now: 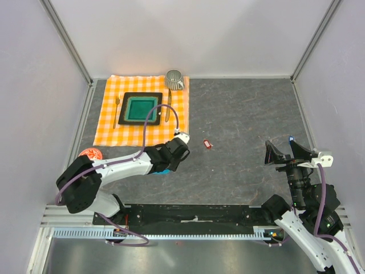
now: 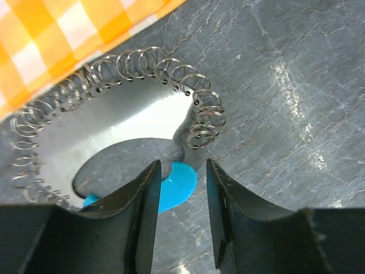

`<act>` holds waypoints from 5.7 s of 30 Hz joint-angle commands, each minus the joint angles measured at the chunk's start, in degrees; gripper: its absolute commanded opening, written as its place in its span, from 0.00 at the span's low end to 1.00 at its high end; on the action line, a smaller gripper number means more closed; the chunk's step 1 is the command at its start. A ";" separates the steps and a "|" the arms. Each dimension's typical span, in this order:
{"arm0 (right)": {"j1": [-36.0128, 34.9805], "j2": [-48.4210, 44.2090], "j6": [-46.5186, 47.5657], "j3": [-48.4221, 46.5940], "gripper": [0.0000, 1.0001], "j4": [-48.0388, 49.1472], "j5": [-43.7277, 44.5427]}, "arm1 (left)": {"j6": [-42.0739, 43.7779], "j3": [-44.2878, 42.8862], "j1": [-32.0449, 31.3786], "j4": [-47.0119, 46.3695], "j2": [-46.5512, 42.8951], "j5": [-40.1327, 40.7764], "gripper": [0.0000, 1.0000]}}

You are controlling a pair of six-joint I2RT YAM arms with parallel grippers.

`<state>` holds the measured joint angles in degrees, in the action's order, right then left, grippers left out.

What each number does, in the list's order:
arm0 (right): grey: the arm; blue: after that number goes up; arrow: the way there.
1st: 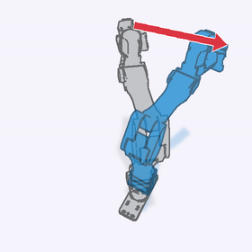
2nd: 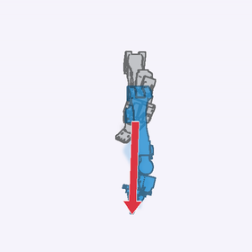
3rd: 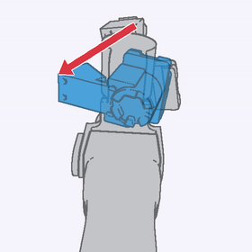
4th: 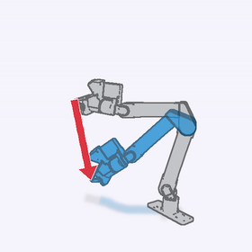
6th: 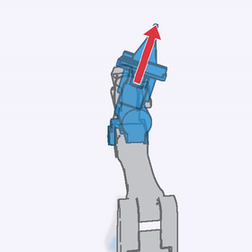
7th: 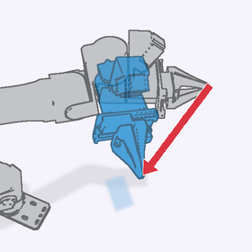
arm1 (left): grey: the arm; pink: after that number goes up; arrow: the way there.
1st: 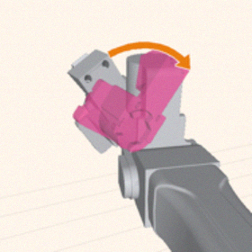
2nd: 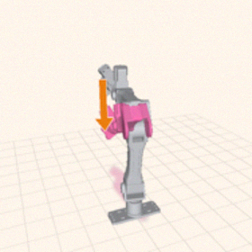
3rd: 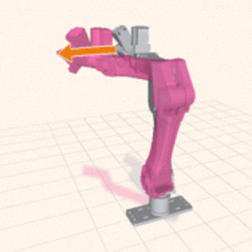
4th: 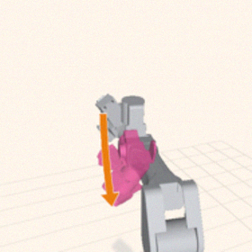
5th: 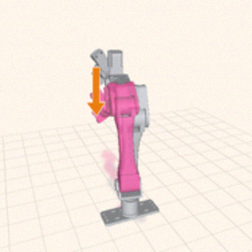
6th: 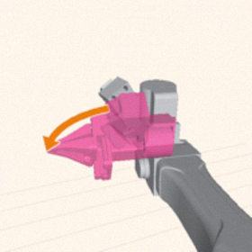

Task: Put the keys on the keyring

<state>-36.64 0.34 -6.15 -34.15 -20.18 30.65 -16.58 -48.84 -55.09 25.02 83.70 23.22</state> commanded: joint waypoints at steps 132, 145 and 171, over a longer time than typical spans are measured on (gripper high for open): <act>-0.36 26.56 -13.97 15.61 0.98 15.88 -28.54 | -22.71 9.46 -3.71 -17.81 -0.65 2.79 0.33; -0.45 26.82 -13.80 15.52 0.98 15.70 -28.19 | -24.55 9.90 -3.62 -15.44 -0.73 2.97 0.27; -0.36 26.20 -14.15 15.61 0.98 15.53 -28.46 | -14.80 1.14 -3.71 0.37 0.40 3.14 0.02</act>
<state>-36.91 26.98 -20.73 -16.78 -5.34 1.58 -35.38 -41.39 -58.89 17.61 83.74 24.93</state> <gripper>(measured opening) 0.982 0.024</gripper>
